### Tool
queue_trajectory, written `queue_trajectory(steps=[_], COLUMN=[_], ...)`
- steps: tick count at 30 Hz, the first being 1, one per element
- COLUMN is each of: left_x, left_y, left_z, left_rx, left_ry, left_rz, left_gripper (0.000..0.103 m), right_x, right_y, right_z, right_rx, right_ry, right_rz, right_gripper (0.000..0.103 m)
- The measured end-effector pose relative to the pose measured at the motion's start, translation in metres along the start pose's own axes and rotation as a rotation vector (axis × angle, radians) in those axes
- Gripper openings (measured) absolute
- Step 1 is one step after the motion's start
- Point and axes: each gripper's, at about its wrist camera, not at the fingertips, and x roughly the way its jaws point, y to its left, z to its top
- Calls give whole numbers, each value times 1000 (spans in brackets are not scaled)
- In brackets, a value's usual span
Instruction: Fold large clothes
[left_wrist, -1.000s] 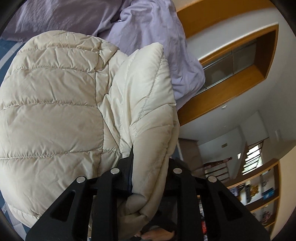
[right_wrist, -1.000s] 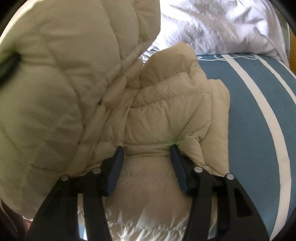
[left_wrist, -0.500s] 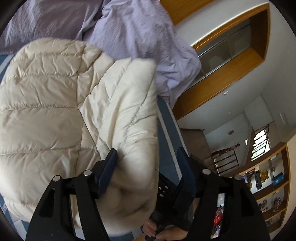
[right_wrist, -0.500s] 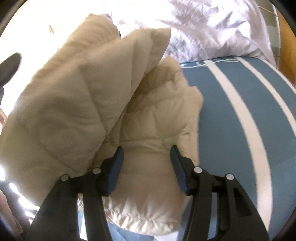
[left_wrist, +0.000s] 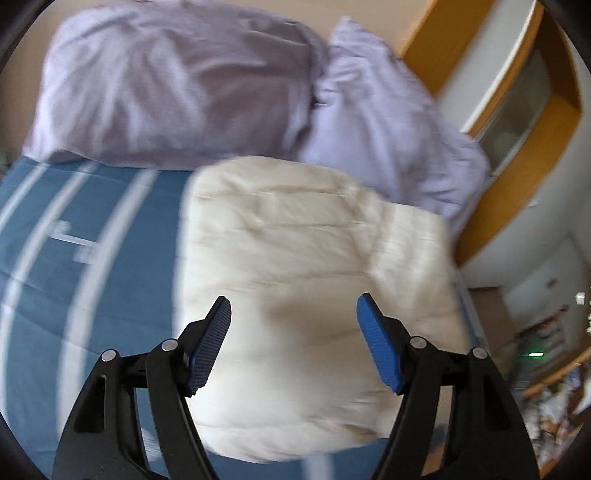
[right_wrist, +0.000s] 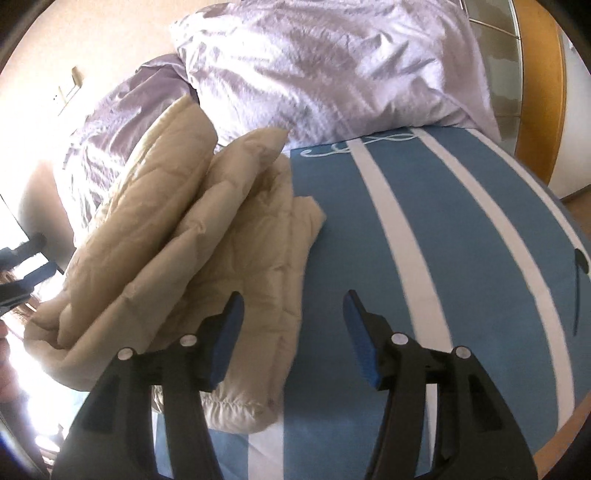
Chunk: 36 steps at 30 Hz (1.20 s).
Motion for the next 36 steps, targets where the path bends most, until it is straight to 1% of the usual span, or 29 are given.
queue_trajectory(steps=[1,3,6,12,18,23,27,30,33,36], left_x=[2,8,17,43,62,71,75,75,76,76], left_y=[10,20,22,12,0,-5,-7,-5,-4,-2], left_z=[-1,-1,-5,-18,-34,-38,-38,-38,-38,-37], left_rx=[4,5,15,36,60,67,80,89,92,92], left_ry=[-3,-2,20,60,86,97,98,102,104,103], left_rz=[36,82,105,81,75,64,58,50,41,29], left_gripper=[71,71,71,72,72,72,73,73,73,73], right_x=[-3,-10,-23,-40,-45,-37,-26,-14,-3,8], right_y=[1,5,13,35,62,91,106,108,101,88], right_z=[2,7,15,26,30,32,32,32,32,30], right_rx=[-5,-20,-40,-90,-137,-185,-208,-208,-189,-156], right_ry=[-4,-20,-42,-78,-90,-89,-101,-106,-109,-91], right_rz=[-1,-2,8,39,83,107,98,74,39,13], right_gripper=[56,56,56,57,57,57,57,53,48,40])
